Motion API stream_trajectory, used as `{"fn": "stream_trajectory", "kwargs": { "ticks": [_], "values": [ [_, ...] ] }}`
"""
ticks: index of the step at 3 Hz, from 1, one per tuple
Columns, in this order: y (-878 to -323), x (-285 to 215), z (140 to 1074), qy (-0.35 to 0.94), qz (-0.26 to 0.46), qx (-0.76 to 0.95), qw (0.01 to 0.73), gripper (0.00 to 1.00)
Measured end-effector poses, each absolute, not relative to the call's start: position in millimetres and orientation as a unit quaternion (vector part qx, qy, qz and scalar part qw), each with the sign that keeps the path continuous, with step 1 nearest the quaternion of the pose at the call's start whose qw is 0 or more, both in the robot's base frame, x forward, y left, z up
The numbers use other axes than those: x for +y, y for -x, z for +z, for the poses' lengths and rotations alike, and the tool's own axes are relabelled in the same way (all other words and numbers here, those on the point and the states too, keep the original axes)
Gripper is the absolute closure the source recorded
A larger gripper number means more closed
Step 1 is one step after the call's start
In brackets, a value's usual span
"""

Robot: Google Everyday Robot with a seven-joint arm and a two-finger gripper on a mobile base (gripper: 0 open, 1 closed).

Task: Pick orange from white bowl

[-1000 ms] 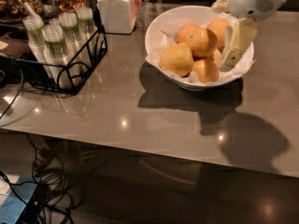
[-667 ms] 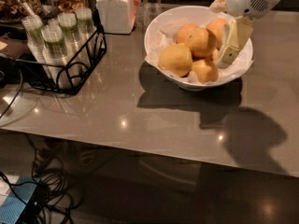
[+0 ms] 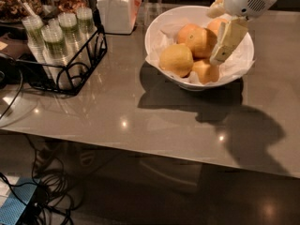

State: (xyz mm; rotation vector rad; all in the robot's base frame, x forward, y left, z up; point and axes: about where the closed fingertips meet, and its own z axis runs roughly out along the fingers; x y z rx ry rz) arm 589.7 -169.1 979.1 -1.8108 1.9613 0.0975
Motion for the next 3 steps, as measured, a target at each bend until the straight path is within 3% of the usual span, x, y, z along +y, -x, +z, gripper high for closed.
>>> {"fn": "stream_trajectory", "kwargs": {
  "ticks": [1,3],
  "values": [
    [-605,-169,970,0.663,0.046,0.710,0.234,0.00],
    [-627,-176,945,0.656,0.064,0.712,0.243,0.00]
  ]
}}
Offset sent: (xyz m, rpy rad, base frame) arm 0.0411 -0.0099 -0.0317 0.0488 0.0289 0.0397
